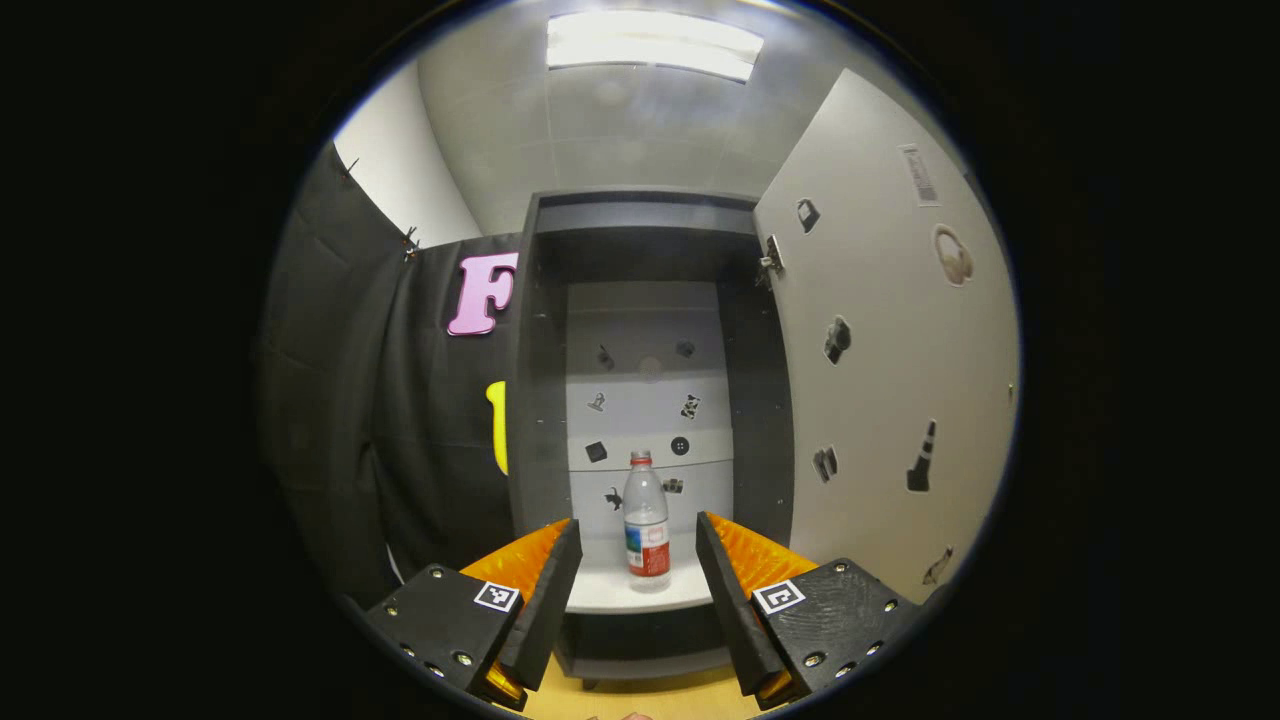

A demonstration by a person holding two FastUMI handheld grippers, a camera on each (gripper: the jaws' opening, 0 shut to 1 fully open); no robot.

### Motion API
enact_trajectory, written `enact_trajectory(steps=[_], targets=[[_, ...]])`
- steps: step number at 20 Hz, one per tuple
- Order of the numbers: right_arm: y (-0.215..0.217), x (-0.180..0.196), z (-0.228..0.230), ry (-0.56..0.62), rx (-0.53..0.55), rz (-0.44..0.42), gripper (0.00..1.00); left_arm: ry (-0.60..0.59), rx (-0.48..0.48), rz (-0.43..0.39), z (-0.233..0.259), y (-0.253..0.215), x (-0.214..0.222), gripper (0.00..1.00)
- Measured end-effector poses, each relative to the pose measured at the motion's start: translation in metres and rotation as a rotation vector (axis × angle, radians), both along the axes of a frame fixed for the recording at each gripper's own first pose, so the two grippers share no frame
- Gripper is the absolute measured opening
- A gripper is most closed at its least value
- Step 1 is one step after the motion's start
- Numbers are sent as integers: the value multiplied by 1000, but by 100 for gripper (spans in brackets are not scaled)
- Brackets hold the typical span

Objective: Open the cabinet door with the right hand, grasp the bottle in the cabinet with the left hand and place it on the coaster, then close the cabinet door with the right hand.

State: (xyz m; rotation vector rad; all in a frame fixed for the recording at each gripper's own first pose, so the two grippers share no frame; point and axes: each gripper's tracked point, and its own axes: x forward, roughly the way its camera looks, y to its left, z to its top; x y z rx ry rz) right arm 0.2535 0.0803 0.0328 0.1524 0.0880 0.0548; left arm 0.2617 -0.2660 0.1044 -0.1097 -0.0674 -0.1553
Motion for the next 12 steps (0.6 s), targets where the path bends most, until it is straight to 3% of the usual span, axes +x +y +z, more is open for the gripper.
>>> enact_trajectory(steps=[12], targets=[[-35,28,-23,55,-13,-221,98,46,-25,-111,-22,-25,147,67]])
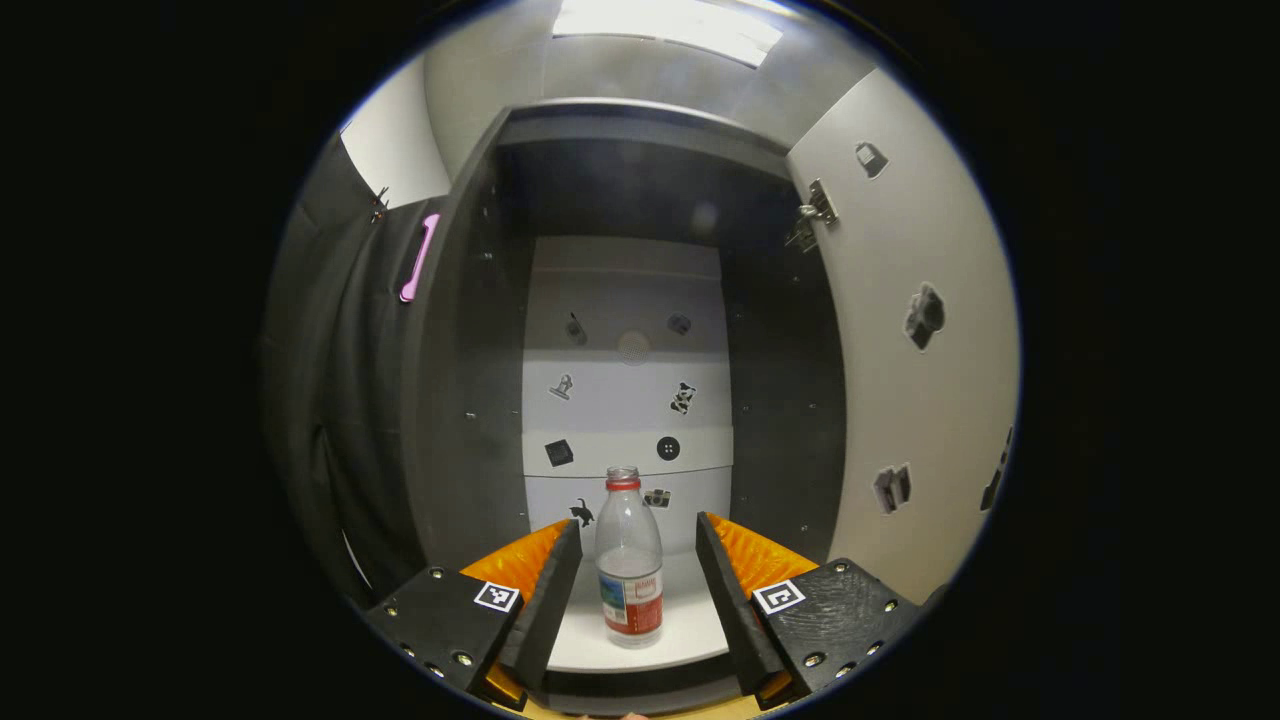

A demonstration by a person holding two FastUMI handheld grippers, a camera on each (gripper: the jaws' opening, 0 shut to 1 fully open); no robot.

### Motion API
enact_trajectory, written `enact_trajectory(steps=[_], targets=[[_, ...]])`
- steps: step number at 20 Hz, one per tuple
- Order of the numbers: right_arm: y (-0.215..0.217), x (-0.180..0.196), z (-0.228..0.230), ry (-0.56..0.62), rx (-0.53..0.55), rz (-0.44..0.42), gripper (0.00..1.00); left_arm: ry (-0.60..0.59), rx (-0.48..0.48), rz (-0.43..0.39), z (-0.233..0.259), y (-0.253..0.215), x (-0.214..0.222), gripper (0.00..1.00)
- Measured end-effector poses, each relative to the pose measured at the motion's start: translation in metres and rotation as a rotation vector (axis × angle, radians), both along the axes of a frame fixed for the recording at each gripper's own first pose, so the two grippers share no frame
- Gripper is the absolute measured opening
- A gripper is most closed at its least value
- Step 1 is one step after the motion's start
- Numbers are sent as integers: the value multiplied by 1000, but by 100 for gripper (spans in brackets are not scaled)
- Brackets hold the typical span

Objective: Open the cabinet door with the right hand, grasp the bottle in the cabinet with the left hand and place it on the coaster, then close the cabinet door with the right hand.

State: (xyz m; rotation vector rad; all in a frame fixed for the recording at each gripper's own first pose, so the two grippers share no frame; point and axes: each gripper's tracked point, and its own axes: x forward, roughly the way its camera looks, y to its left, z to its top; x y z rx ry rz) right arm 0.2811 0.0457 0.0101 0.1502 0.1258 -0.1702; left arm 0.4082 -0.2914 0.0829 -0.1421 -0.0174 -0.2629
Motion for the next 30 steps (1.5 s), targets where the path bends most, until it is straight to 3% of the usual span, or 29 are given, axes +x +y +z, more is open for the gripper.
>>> enact_trajectory(steps=[6,15,22,30], targets=[[-6,6,-7,20,-11,-62,98,45,16,-20,-22,-12,44,67],[-8,10,-13,38,-7,-93,98,109,28,-26,-54,-17,73,67],[-5,2,-12,33,-20,-73,98,101,-4,-13,-51,-7,70,62],[0,-6,-10,24,1,-15,98,32,-16,13,-13,18,15,62]])
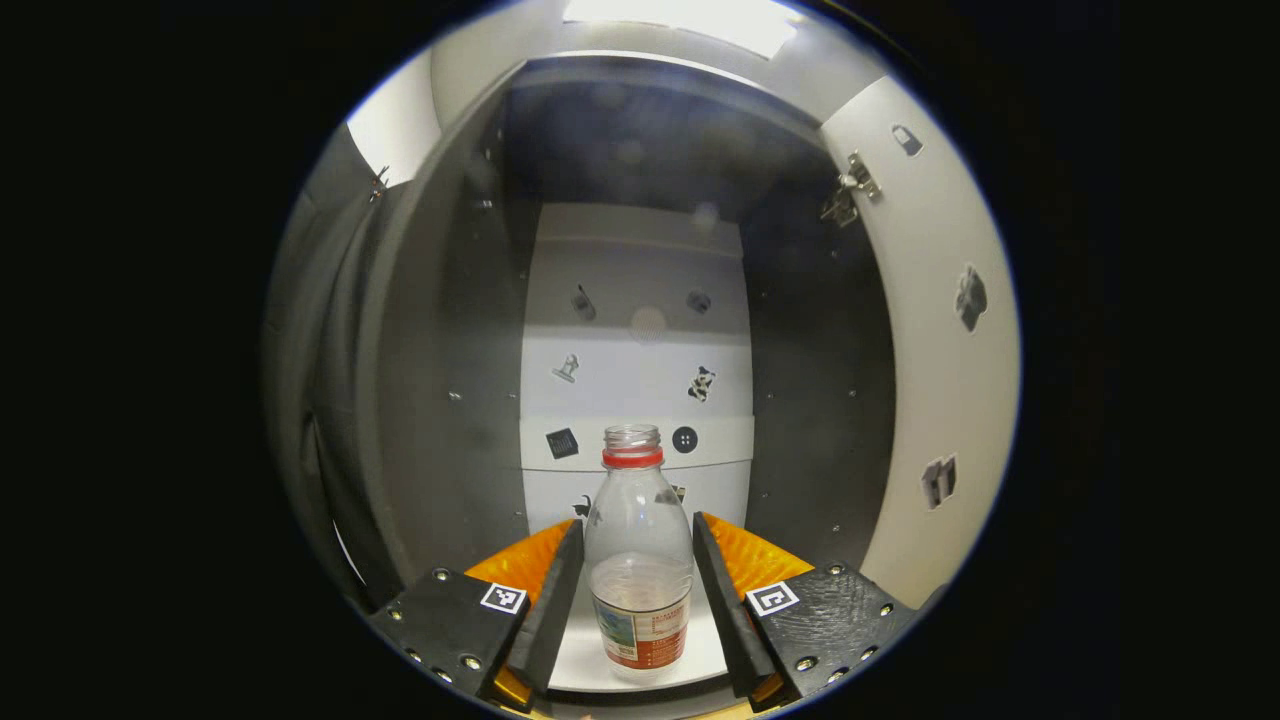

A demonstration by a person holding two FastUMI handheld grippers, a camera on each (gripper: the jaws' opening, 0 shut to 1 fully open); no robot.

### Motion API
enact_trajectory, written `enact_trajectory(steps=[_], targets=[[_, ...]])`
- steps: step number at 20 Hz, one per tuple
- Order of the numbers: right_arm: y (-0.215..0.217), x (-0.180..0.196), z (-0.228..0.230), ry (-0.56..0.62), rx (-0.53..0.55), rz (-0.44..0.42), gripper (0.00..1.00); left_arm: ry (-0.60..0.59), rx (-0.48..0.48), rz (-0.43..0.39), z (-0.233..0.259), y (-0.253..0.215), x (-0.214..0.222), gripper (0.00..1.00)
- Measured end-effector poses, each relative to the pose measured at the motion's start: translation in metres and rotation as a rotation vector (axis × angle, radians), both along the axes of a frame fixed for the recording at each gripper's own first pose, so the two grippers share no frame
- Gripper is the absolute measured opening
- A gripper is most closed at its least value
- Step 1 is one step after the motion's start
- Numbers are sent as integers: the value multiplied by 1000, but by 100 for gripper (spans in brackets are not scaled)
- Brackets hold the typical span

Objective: Open the cabinet door with the right hand, grasp the bottle in the cabinet with the left hand and place it on the coaster, then close the cabinet door with the right hand.

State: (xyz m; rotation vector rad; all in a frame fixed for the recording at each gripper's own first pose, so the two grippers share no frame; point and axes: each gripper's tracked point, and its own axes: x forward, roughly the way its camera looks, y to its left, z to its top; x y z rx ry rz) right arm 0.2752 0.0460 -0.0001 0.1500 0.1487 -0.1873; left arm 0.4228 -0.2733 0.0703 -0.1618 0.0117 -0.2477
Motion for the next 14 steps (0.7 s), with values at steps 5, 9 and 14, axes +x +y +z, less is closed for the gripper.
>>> enact_trajectory(steps=[5,9,14], targets=[[9,-5,1,-6,7,65,98,21,-19,31,-4,21,-44,62],[16,-8,0,-4,10,119,98,43,-26,85,-16,48,-81,62],[26,-9,0,-14,17,188,98,74,-23,146,-40,76,-129,62]])
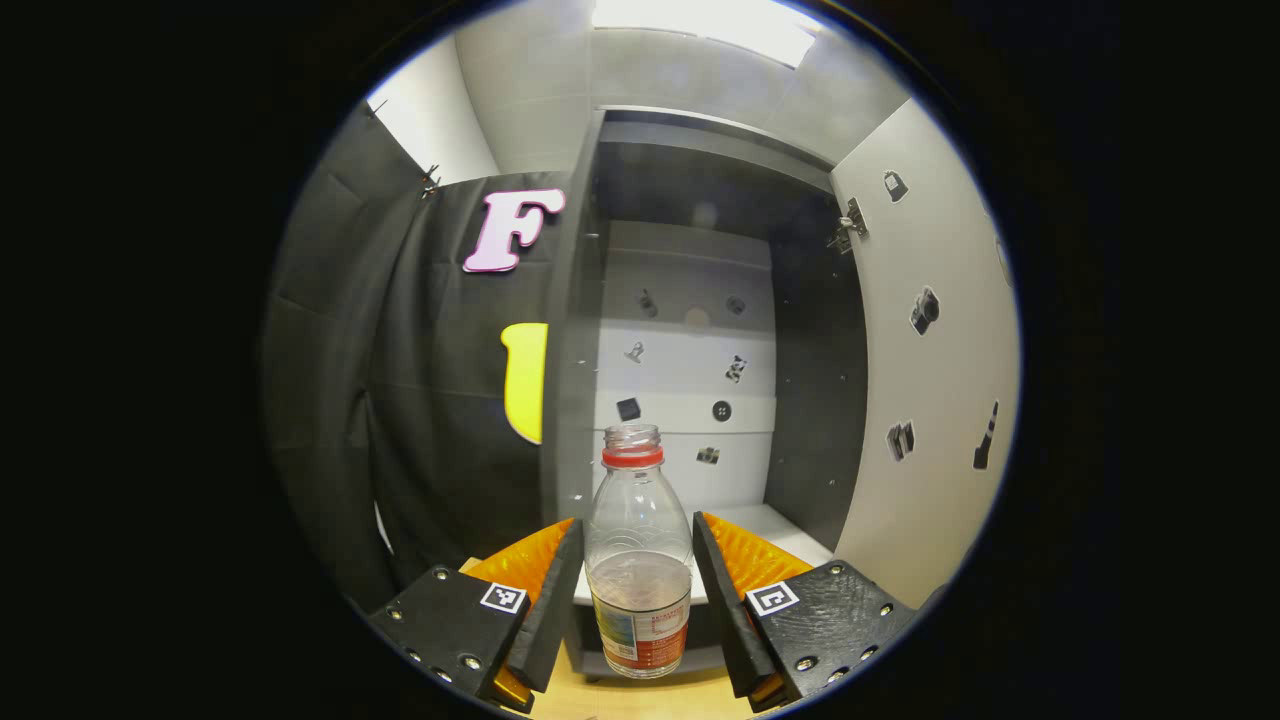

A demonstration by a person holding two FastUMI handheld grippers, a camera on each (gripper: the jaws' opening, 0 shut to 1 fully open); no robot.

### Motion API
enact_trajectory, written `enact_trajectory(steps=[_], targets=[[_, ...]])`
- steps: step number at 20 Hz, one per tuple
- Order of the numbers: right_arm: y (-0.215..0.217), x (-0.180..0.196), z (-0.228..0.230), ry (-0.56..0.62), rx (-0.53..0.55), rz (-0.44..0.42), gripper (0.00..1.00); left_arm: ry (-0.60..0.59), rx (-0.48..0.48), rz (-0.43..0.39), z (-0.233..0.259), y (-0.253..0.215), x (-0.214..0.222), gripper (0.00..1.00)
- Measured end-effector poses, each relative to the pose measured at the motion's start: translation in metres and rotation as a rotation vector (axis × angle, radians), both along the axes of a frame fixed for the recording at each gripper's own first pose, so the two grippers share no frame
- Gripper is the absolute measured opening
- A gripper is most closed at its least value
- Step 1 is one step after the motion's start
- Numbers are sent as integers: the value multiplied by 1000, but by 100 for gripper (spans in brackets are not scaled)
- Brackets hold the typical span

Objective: Open the cabinet door with the right hand, grasp the bottle in the cabinet with the left hand and place it on the coaster, then close the cabinet door with the right hand.

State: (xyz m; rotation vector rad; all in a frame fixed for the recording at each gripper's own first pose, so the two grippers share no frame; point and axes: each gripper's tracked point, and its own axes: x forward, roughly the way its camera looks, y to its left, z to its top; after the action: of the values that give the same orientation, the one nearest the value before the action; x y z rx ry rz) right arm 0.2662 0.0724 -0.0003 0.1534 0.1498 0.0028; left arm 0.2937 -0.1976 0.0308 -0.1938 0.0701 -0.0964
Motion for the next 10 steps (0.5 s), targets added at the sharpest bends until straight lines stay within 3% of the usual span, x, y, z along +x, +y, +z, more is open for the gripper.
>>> enact_trajectory(steps=[10], targets=[[17,-11,-7,-21,4,85,98,24,66,42,-63,13,-84,60]])
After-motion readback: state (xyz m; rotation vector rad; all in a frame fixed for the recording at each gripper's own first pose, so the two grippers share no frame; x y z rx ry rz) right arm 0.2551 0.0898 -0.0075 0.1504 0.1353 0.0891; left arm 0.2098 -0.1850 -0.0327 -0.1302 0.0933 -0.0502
